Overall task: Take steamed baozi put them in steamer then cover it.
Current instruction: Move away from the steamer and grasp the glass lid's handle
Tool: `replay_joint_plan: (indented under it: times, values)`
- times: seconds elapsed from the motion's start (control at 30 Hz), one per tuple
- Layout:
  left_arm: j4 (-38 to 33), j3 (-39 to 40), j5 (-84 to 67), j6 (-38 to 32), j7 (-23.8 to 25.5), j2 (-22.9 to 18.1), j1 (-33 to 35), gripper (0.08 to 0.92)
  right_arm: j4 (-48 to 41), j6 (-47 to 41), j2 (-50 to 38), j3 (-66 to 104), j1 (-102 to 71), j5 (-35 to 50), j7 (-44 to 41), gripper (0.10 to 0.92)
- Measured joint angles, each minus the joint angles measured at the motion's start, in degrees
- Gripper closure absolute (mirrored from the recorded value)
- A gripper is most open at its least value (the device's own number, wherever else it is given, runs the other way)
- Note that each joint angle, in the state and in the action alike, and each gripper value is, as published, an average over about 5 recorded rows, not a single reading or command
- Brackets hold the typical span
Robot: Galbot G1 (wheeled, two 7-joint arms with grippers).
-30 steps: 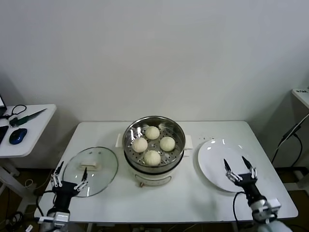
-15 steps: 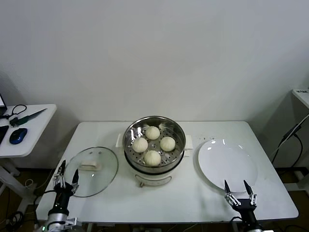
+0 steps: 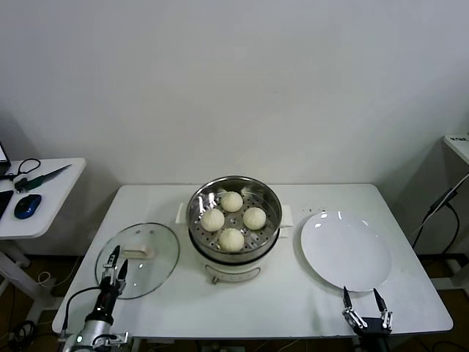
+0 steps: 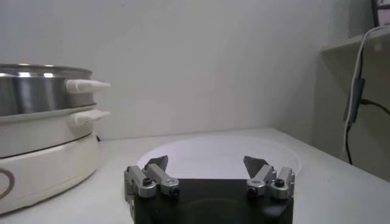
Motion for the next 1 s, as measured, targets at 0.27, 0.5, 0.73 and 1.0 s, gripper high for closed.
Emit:
replay_joint_plan:
  times: [0.27, 0.5, 0.73, 1.0]
  values:
    - [4.0, 1.3, 3.4, -0.2, 0.1, 0.7, -3.8, 0.177, -0.3, 1.1, 0.7, 0.1, -0.9, -0.1, 0.3, 0.203]
    - [6.6, 2.8, 3.2, 0.1, 1.5, 1.6, -6.8, 0.177, -0.3, 1.6, 0.9, 0.3, -1.3, -0.3, 0.4, 0.203]
    - [8.0, 4.3, 0.4, 1.0, 3.1, 2.3, -9.0, 0.177, -0.4, 1.8, 1.3, 0.1, -1.3, -0.7, 0.4, 0.203]
    - [8.3, 5.5, -1.9, 1.9, 4.8, 2.2, -9.4, 0.338, -1.0, 1.9, 1.5, -0.2, -0.7, -1.3, 0.2, 0.203]
